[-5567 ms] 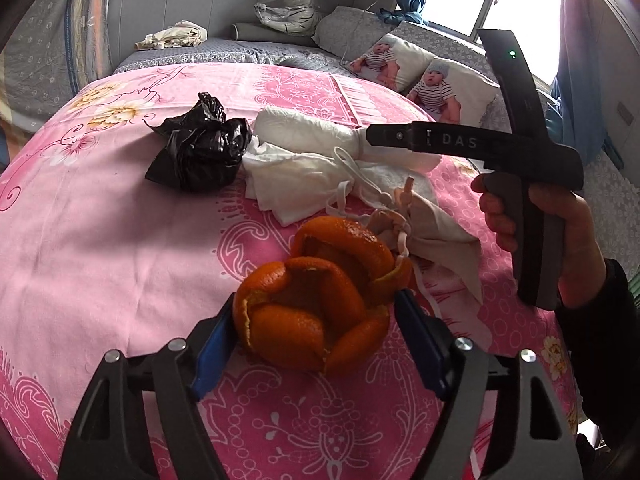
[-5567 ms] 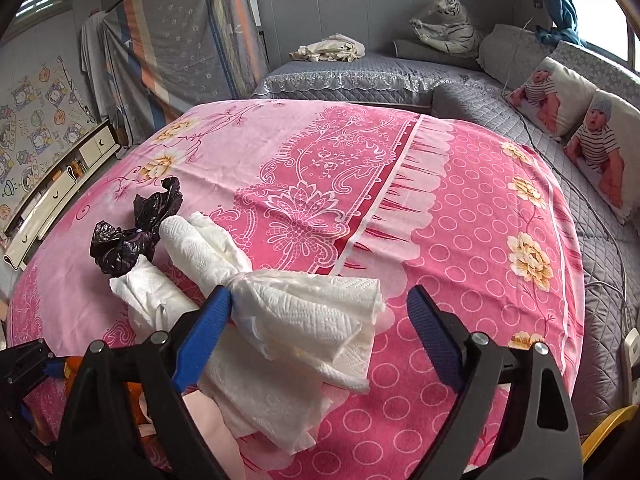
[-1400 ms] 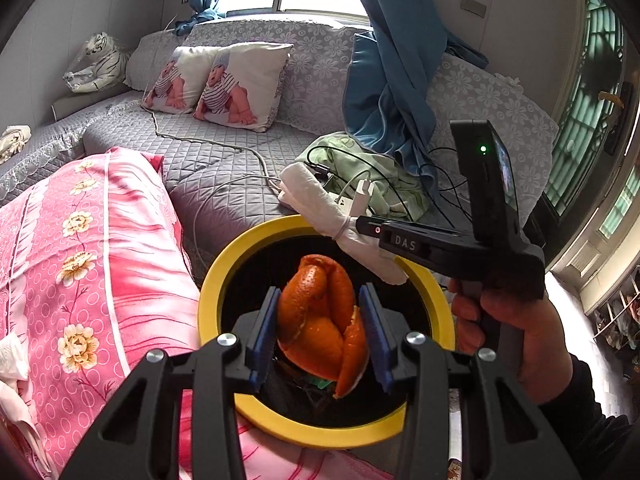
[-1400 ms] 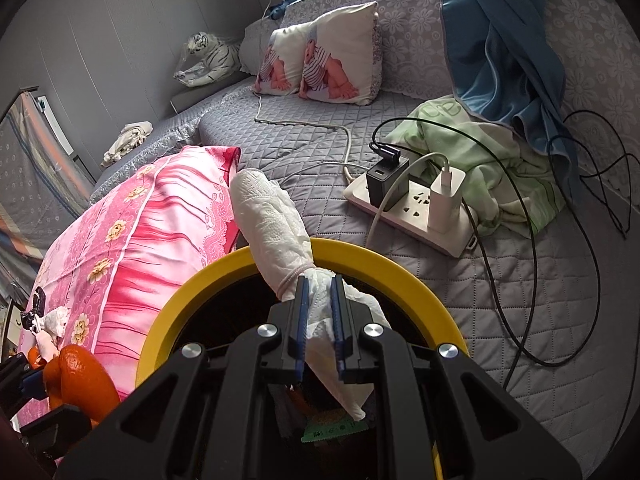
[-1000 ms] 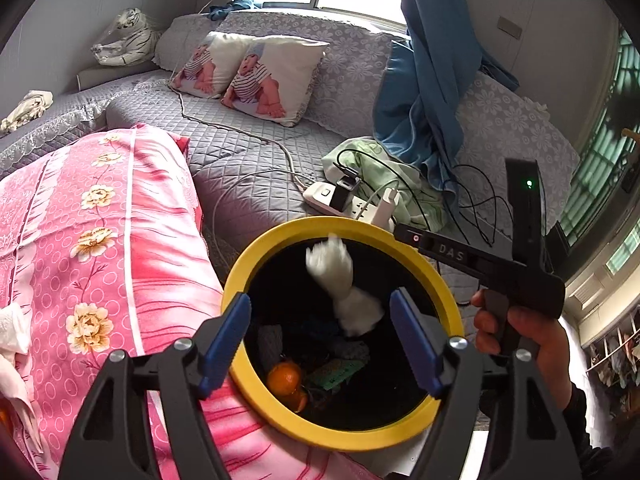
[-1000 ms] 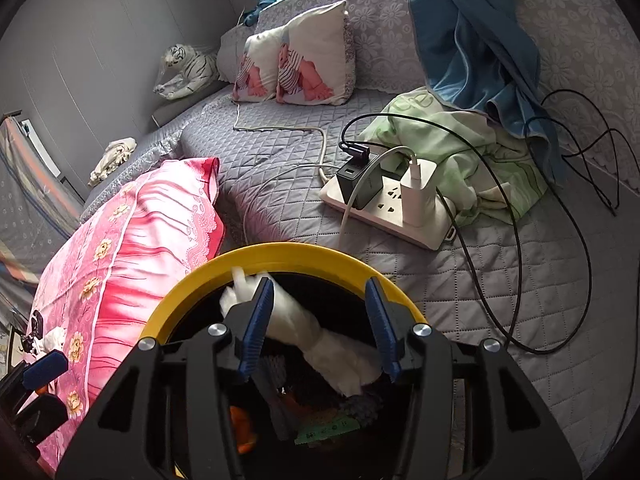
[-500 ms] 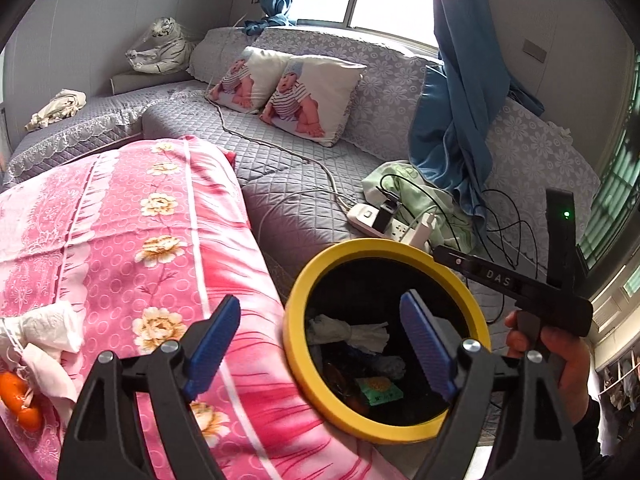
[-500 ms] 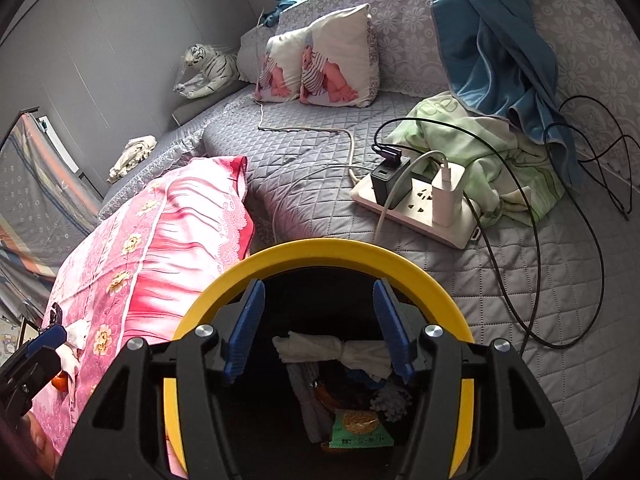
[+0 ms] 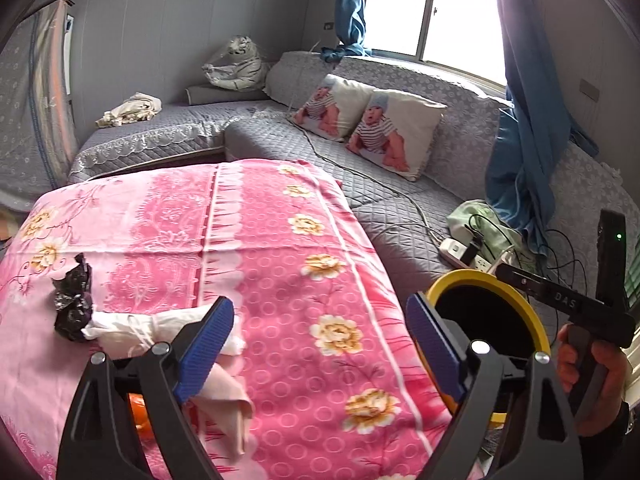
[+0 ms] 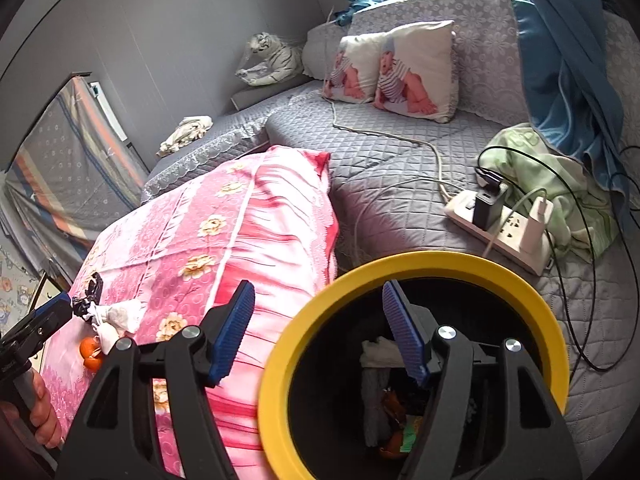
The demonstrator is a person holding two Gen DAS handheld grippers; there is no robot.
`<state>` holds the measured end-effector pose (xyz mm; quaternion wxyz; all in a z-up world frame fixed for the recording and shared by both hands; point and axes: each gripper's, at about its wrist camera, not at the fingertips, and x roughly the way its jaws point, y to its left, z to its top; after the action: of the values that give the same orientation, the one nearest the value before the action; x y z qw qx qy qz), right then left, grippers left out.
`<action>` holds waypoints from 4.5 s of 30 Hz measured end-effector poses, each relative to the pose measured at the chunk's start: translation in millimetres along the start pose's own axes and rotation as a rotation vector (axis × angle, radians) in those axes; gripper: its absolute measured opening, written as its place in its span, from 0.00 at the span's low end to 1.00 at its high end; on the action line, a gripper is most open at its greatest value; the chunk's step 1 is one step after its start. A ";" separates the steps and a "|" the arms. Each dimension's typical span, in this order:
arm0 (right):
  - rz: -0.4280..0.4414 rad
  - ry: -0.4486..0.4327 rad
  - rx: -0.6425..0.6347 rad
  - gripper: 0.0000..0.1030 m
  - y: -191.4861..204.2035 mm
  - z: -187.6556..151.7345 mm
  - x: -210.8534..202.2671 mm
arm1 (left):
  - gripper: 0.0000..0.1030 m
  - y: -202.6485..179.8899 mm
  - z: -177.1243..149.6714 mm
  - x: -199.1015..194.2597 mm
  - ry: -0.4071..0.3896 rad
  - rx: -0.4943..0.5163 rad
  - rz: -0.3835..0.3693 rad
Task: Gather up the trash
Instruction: 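Move both tools back over the black bag and pink cloth on the bed, then grasp the black plastic bag with the left tool while the right tool grasps the pink cloth, then carry the black bag and pink cloth over the yellow-rimmed bin with both tools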
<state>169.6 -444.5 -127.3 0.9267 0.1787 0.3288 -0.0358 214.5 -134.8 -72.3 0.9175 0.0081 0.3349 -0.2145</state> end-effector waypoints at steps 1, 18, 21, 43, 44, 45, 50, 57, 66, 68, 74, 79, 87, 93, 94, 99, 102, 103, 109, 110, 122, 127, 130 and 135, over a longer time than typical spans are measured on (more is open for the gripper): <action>0.011 -0.003 -0.014 0.64 9.2 1.2 1.0 | 0.83 9.3 1.1 -3.5 -0.006 -0.009 0.019; 0.188 0.031 -0.263 0.66 163.7 -0.6 29.1 | 0.85 140.4 3.6 -48.0 -0.070 -0.170 0.225; 0.203 0.047 -0.306 0.66 186.3 -6.8 36.0 | 0.85 157.1 -0.6 -45.9 -0.061 -0.196 0.243; 0.279 0.240 -0.482 0.67 257.0 -76.4 97.4 | 0.85 231.0 -19.7 14.8 0.080 -0.346 0.263; 0.280 0.247 -0.485 0.67 257.4 -78.5 99.4 | 0.85 233.6 -19.8 17.6 0.085 -0.353 0.264; 0.279 0.252 -0.485 0.67 257.9 -80.5 101.4 | 0.85 236.2 -19.9 20.4 0.090 -0.360 0.266; 0.284 0.280 -0.478 0.67 258.6 -86.7 111.3 | 0.85 245.5 -17.1 35.7 0.113 -0.376 0.253; 0.282 0.303 -0.488 0.65 261.4 -92.7 118.4 | 0.75 261.1 -21.1 61.5 0.175 -0.449 0.226; 0.287 0.313 -0.505 0.44 267.1 -94.1 122.6 | 0.41 262.0 -24.8 75.0 0.196 -0.454 0.222; 0.298 0.318 -0.511 0.33 268.6 -94.6 122.8 | 0.38 262.6 -25.6 73.4 0.190 -0.455 0.226; 0.302 0.294 -0.526 0.24 270.3 -92.0 115.4 | 0.35 263.6 -23.8 61.1 0.169 -0.472 0.221; 0.302 0.275 -0.504 0.22 264.7 -83.5 105.8 | 0.34 260.2 -19.9 37.9 0.123 -0.459 0.228; 0.290 0.226 -0.475 0.22 251.0 -71.7 85.4 | 0.34 233.1 -26.6 -9.0 0.059 -0.382 0.235; 0.260 0.209 -0.437 0.22 229.8 -61.2 75.7 | 0.34 199.2 -27.5 -41.3 0.017 -0.328 0.213; 0.256 0.202 -0.431 0.22 226.3 -59.2 72.4 | 0.34 190.5 -26.6 -46.7 0.008 -0.310 0.211; 0.253 0.155 -0.397 0.22 209.1 -48.0 49.5 | 0.34 147.6 -19.5 -66.0 -0.028 -0.236 0.177; 0.247 0.119 -0.375 0.22 196.6 -40.5 34.5 | 0.35 119.1 -14.1 -74.7 -0.050 -0.189 0.151; 0.243 0.106 -0.368 0.22 191.6 -37.7 30.0 | 0.35 109.5 -12.5 -77.1 -0.057 -0.172 0.142; 0.188 0.042 -0.303 0.22 152.3 -20.0 10.3 | 0.35 54.5 -4.0 -84.9 -0.079 -0.085 0.067; 0.177 0.033 -0.289 0.22 144.6 -17.1 7.4 | 0.35 45.2 -2.6 -85.2 -0.082 -0.070 0.054; 0.002 -0.071 -0.131 0.22 37.8 2.6 -29.1 | 0.35 -59.6 8.8 -62.9 -0.083 0.109 -0.067; -0.075 -0.096 -0.079 0.23 -0.8 0.1 -39.9 | 0.35 -97.4 10.8 -48.8 -0.065 0.168 -0.121; -0.112 -0.102 -0.048 0.23 -21.0 -2.6 -42.1 | 0.35 -119.0 9.3 -40.0 -0.053 0.196 -0.152; -0.154 -0.093 0.004 0.23 -53.9 -9.0 -40.7 | 0.35 -147.0 2.7 -18.7 -0.019 0.228 -0.196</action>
<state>122.6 -493.7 -125.0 0.9350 0.1530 0.2981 -0.1160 144.7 -261.5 -39.8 0.8884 0.0773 0.2991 -0.3396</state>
